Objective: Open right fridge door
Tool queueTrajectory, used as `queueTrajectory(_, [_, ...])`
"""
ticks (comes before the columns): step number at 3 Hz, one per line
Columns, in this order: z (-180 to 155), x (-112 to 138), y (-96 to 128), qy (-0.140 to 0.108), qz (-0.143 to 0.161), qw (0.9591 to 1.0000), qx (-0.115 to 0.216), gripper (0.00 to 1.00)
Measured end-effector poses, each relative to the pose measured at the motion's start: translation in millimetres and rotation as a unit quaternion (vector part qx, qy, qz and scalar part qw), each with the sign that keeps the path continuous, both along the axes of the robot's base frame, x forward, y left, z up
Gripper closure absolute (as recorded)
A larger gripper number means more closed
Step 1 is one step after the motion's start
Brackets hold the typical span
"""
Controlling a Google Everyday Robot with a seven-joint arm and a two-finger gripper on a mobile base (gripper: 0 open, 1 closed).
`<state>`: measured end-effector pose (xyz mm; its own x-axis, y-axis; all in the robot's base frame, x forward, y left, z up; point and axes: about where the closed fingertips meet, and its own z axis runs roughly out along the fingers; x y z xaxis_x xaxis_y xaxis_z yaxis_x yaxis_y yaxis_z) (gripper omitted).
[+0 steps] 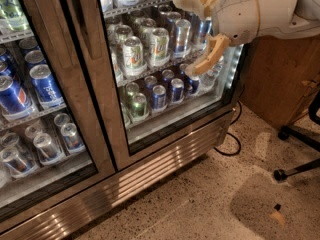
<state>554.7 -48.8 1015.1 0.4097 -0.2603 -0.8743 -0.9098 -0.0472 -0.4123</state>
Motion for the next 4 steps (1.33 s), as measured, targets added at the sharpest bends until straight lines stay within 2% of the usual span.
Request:
queueTrajectory(1, [-1,1,1,0.001,0.003,1.0,0.001,0.0])
queueTrajectory(2, [-4,5,23,-0.001,0.024,0.9997,-0.006,0.0])
queueTrajectory(4, [-20,9,73,0.021,0.087,0.996,-0.003,0.35])
